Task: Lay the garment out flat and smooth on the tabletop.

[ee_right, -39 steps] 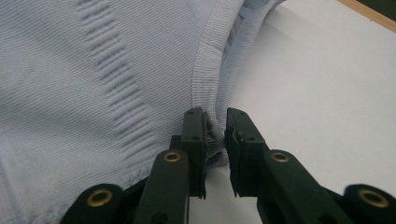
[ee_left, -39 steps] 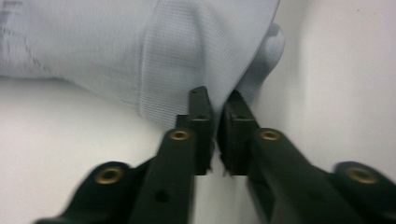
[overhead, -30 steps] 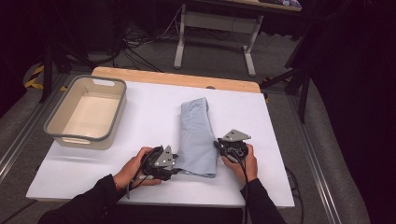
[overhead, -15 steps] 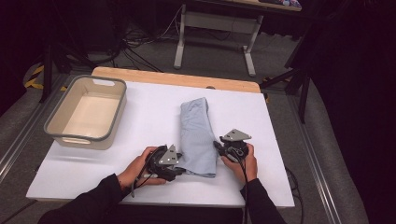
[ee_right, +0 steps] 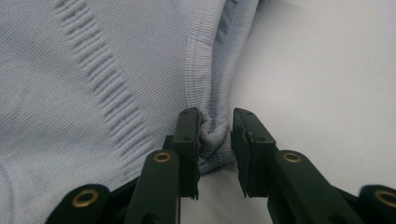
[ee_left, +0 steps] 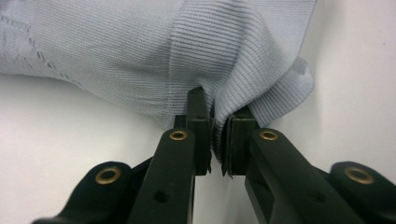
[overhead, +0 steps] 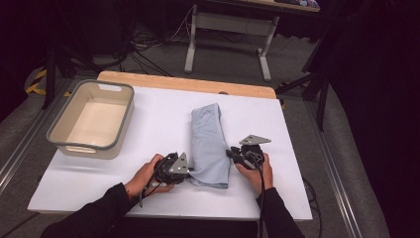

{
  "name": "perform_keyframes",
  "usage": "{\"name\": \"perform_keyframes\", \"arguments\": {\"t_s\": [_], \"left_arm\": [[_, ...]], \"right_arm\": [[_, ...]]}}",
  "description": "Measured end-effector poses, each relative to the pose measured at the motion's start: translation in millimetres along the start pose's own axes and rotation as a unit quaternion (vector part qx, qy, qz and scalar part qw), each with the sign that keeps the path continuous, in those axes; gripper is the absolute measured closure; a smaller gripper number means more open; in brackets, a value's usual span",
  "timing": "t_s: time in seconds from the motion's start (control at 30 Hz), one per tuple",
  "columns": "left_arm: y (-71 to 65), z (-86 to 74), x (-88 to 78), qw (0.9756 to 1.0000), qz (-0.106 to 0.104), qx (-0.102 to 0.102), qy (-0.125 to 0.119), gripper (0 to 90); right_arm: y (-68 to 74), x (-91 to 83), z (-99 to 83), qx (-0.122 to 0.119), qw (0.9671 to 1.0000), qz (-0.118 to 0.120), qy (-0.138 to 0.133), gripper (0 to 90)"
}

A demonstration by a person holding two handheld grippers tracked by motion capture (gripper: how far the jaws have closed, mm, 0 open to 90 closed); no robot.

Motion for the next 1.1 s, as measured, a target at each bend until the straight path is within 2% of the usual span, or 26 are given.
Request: {"name": "perform_keyframes", "arguments": {"t_s": [0.13, 0.23, 0.4, 0.53, 0.63, 0.87, 1.0, 1.1], "left_arm": [[0.9, -0.4, -2.9, 0.9999, 0.010, 0.009, 0.006, 84.3], [4.8, -2.6, -12.5, 0.9995, 0.028, 0.016, 0.002, 84.4], [8.9, -13.1, -27.9, 0.9988, 0.048, 0.010, 0.007, 84.6], [6.6, -22.1, -33.9, 0.9981, 0.057, 0.012, 0.018, 84.6], [4.2, -25.1, -36.8, 0.9980, 0.060, 0.008, 0.019, 84.6], [-9.4, -28.7, -35.7, 0.9960, 0.074, 0.026, 0.041, 84.6], [-8.7, -30.1, -35.4, 0.9968, 0.070, 0.017, 0.035, 84.2], [-9.0, -30.4, -36.7, 0.9964, 0.072, 0.022, 0.038, 82.2]], "right_arm": [[3.1, 1.2, 1.1, -0.007, 0.9999, -0.009, -0.004, 73.7], [6.5, 4.2, 3.5, -0.012, 0.9998, -0.016, -0.009, 74.1], [18.5, 10.5, 9.5, -0.036, 0.9988, -0.029, -0.016, 74.3], [27.2, 14.6, 13.5, -0.049, 0.9982, -0.027, -0.021, 74.4], [34.2, 17.1, 15.9, -0.063, 0.9973, -0.029, -0.025, 74.4], [40.9, 18.4, 17.6, -0.082, 0.9960, -0.020, -0.028, 73.9], [39.9, 17.9, 17.3, -0.081, 0.9961, -0.017, -0.029, 72.8], [40.0, 16.6, 16.5, -0.084, 0.9957, -0.021, -0.031, 71.6]]}}
Point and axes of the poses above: each handheld gripper's, and its own axes: x roughly forward along the jaws, z roughly out of its top, y roughly to its left, the point moved 5 cm from there along x, roughly forward along the jaws, and after that the axes turned 6 degrees about -z, right-handed, at the moved point
